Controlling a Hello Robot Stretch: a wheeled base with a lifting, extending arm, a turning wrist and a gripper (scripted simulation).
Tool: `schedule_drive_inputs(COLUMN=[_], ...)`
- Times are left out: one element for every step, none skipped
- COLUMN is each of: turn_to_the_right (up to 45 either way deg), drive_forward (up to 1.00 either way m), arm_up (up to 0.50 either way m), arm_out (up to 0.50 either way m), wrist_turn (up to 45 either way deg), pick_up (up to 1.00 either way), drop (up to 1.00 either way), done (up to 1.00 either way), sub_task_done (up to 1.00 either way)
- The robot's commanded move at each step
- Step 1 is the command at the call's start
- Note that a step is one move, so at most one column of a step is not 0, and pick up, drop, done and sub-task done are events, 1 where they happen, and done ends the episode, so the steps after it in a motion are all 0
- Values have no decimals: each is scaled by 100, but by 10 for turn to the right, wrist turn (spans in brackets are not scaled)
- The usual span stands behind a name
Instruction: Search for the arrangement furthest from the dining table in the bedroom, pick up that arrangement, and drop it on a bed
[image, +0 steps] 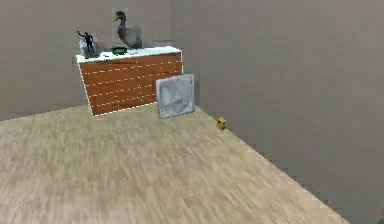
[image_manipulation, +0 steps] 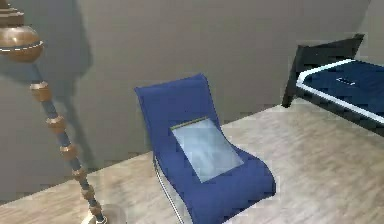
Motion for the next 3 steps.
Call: schedule_drive_inputs(turn_to_the_right=[-270,0,-30], drive_forward=[0,100,0], arm_up=[0,0,0], arm_out=[0,0,0], wrist_turn=[0,0,0], pick_up=[0,0,0], drop=[0,0,0], done=[0,0,0], sub_task_done=[0,0,0])
